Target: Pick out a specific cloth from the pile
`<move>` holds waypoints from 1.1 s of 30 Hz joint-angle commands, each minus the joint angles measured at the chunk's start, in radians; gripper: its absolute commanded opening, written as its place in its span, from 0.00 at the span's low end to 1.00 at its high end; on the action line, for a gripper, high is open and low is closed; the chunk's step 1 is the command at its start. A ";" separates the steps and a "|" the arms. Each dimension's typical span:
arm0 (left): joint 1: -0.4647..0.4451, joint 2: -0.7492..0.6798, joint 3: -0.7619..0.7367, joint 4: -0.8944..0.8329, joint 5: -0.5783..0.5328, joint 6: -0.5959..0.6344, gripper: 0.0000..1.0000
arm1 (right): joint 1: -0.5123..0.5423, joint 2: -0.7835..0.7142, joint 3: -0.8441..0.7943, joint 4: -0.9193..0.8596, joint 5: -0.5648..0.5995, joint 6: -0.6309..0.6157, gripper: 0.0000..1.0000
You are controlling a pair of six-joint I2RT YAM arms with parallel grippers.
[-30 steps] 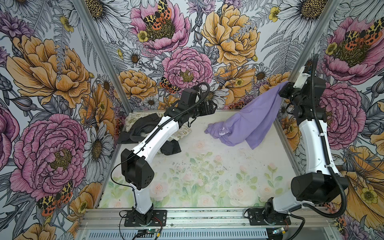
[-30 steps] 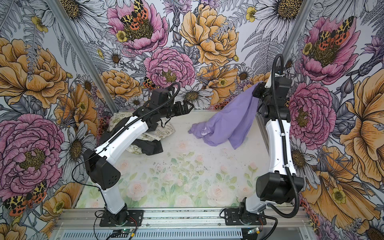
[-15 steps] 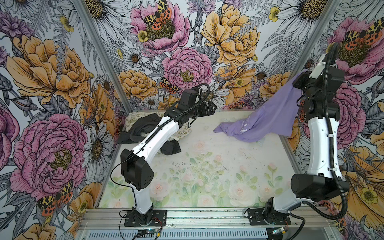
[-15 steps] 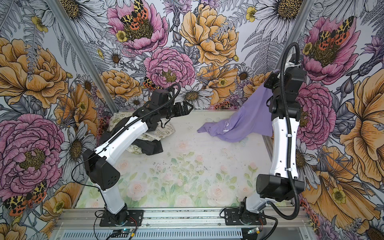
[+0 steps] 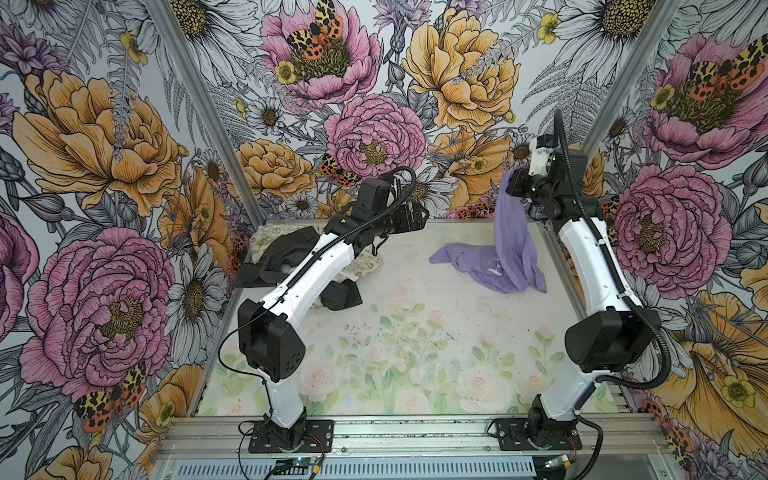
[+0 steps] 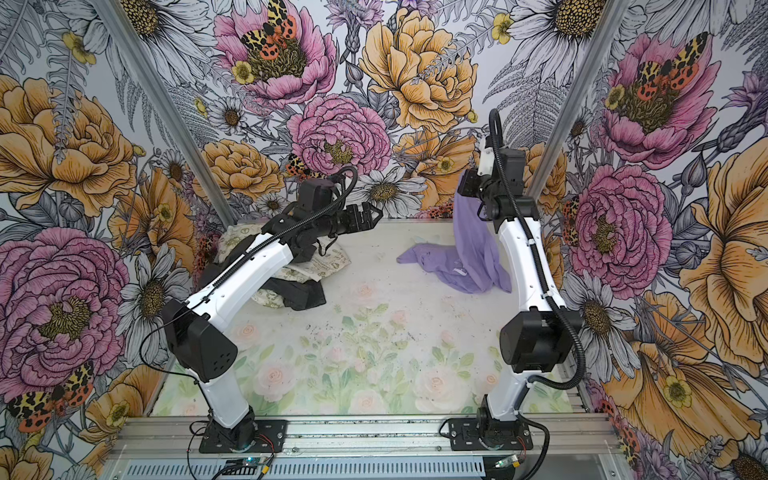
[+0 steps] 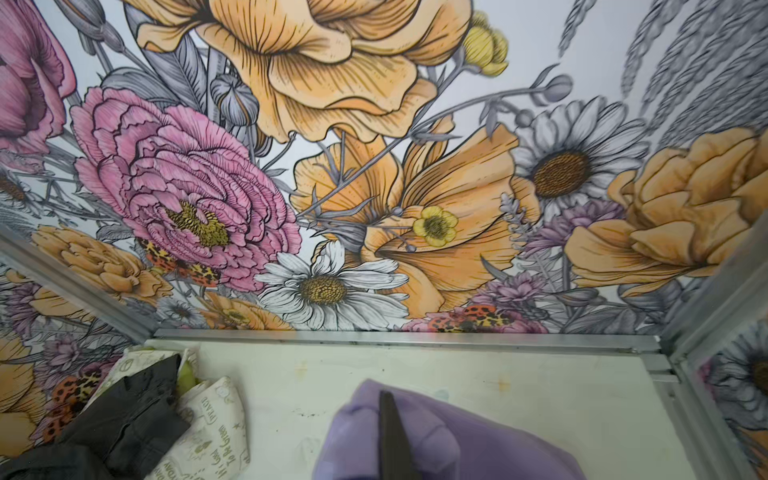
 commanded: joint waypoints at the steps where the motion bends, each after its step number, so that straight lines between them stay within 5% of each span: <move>1: 0.011 -0.054 -0.020 0.007 -0.040 0.020 0.99 | 0.007 0.009 0.010 0.017 -0.063 0.041 0.00; 11: 0.014 -0.075 -0.046 0.007 -0.063 0.019 0.99 | -0.005 -0.025 -0.259 0.016 0.070 0.015 0.00; 26: 0.031 -0.105 -0.086 0.008 -0.065 0.026 0.99 | -0.158 -0.083 -0.572 -0.014 0.341 -0.010 0.00; 30: 0.039 -0.120 -0.105 0.008 -0.065 0.026 0.99 | -0.173 -0.076 -0.607 -0.042 0.400 -0.021 0.03; 33: 0.046 -0.131 -0.117 0.008 -0.067 0.027 0.99 | -0.188 -0.072 -0.621 -0.076 0.448 -0.016 0.19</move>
